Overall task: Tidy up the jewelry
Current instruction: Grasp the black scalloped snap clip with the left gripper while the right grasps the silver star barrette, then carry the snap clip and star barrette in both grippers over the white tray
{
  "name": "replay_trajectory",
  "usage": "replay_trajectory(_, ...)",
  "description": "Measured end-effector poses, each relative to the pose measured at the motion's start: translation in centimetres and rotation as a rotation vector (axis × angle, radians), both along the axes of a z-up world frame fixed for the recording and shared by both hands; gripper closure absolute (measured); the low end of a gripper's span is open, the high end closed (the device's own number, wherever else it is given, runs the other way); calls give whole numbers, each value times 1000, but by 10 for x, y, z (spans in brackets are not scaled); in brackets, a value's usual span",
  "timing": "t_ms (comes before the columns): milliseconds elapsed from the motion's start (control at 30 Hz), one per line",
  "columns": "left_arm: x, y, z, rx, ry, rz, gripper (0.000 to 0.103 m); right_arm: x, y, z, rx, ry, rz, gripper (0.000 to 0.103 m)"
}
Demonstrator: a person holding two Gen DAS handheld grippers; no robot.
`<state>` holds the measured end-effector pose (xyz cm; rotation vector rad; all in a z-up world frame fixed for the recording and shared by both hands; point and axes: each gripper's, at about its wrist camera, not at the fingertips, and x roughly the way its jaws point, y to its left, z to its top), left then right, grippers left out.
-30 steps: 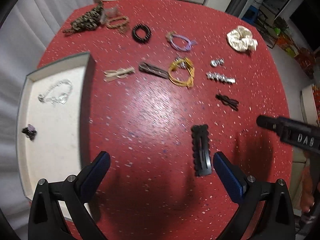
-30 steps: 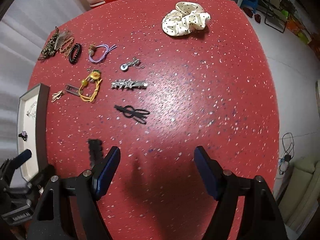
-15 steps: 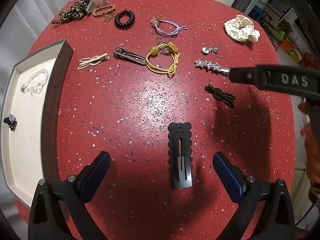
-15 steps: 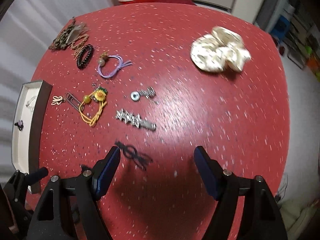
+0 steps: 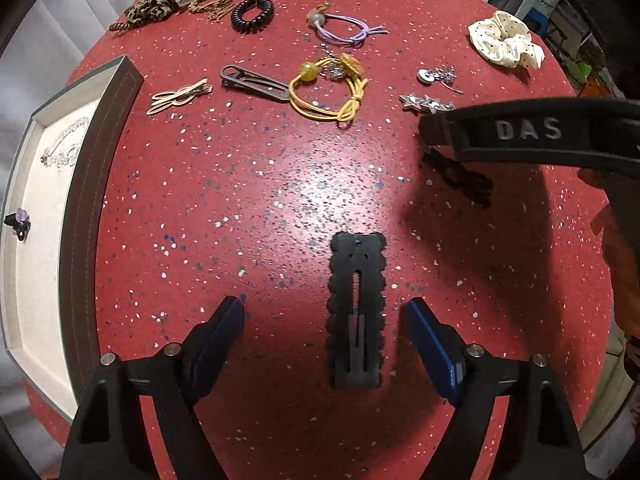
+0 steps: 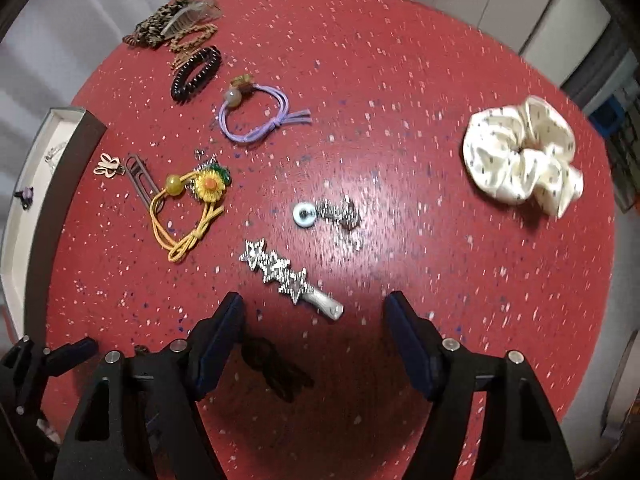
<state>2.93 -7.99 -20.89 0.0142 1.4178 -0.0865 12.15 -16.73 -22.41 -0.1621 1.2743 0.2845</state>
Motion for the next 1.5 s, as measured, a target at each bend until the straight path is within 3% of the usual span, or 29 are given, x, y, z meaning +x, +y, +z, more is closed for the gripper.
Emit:
replay_trajectory(100,-3,-11,-1,16,2,-8,22,0,7,-2,-35,-21,15,30)
replay_trajectory(233,-8,-25,-1,35,-8,-28,29,-2,11,-1,-37,-36,20,51)
replay_trajectory(367,-10,-36,3,34,-18,-69,52,-2,14,0,-32,-33,6,77)
replay_trajectory(467,-13,-45,6,26,-19,-73,71,-7,12,2,-18,-27,-11,78)
replay_trajectory(600,-13,-41,11,-22,-7,-71,71,-21,2,10,15,-22,-34,79)
replay_trajectory(633,-14,-41,12,-39,-8,-74,71,-23,0,10,34,-9,-47,94)
replay_trajectory(1133,-13,-15,39,-120,-34,-115,71,-58,-50,26,190,34,-221,94)
replay_trajectory(1500,-9,18,47,-129,-32,-120,71,-76,-51,33,200,51,-252,94)
